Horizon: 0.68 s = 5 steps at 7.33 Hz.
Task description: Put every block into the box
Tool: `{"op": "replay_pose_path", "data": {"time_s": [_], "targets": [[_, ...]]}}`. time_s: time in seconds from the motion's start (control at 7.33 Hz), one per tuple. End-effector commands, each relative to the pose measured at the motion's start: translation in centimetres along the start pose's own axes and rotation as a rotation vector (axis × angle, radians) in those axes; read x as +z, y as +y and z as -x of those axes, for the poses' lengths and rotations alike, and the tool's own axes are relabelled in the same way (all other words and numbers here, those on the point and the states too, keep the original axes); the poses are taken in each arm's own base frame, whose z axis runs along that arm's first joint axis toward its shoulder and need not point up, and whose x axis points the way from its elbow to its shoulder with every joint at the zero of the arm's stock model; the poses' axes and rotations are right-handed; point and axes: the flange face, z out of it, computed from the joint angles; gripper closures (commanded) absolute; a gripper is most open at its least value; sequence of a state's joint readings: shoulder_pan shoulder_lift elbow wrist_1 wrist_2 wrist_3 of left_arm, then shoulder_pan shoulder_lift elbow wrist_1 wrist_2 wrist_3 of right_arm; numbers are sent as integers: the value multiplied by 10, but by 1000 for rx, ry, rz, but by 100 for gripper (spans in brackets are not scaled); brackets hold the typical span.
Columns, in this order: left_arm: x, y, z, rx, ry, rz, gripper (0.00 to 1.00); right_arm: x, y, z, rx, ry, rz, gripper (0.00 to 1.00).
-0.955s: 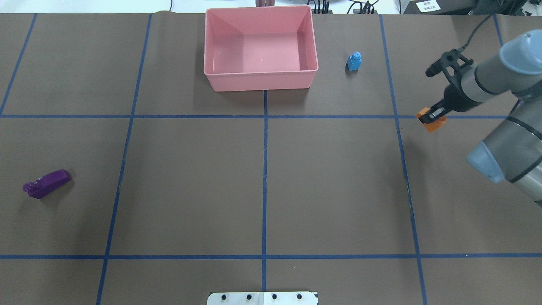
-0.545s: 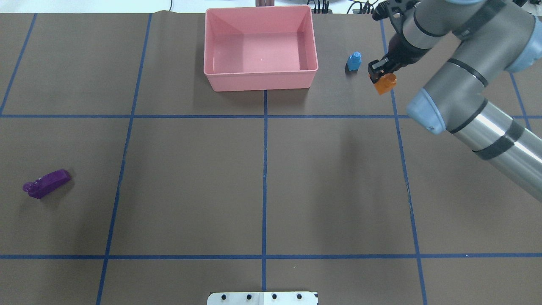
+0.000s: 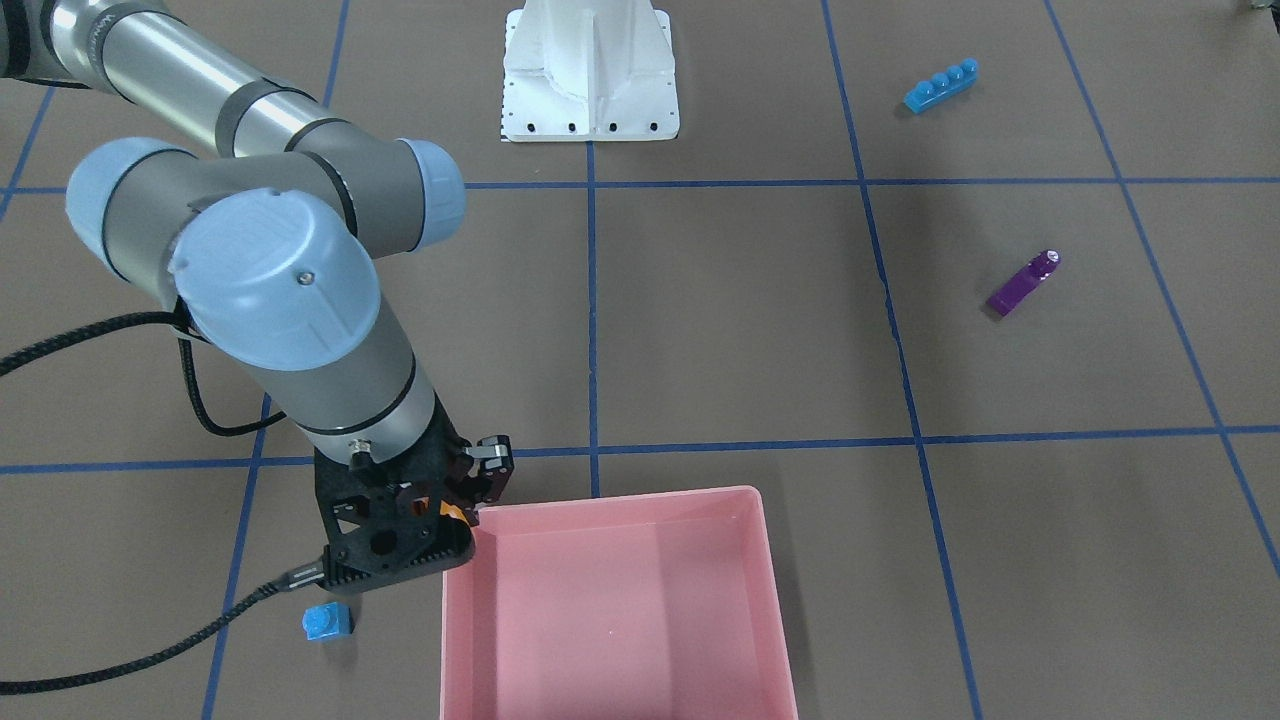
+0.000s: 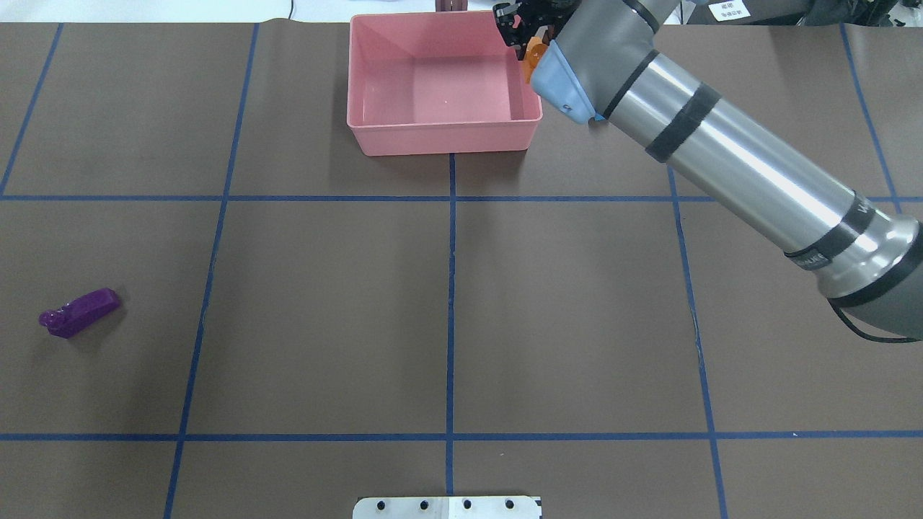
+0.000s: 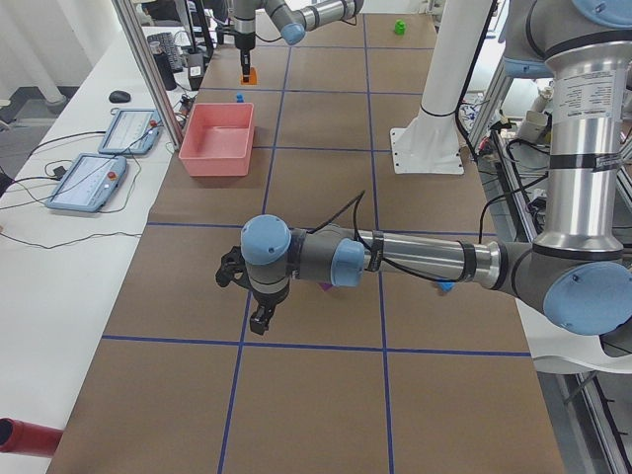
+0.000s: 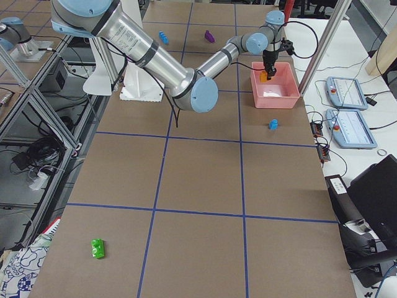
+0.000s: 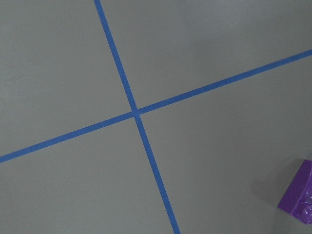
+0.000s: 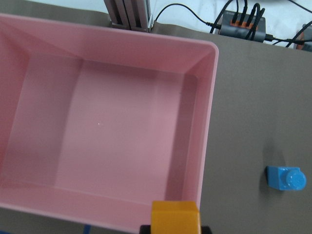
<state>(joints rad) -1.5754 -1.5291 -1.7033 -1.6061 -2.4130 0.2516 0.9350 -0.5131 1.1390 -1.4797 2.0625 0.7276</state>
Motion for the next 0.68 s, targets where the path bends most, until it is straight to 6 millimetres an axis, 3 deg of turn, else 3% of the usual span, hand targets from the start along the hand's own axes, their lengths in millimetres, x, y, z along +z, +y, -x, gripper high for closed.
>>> {"op": "replay_pose_path", "data": {"time_s": [0.0,0.14,0.41,0.55], "targets": [[0,0,0,0,0,0,0,39,-26,38,81,-1,-104,100],[0,0,0,0,0,0,0,55,-26,73,129,17,-150,100],[1,0,1,-1,0,1,0,94,-7,104,156,55,-216,100],[1,0,1,-3,1,2,0,104,-3,117,152,75,-225,100]]}}
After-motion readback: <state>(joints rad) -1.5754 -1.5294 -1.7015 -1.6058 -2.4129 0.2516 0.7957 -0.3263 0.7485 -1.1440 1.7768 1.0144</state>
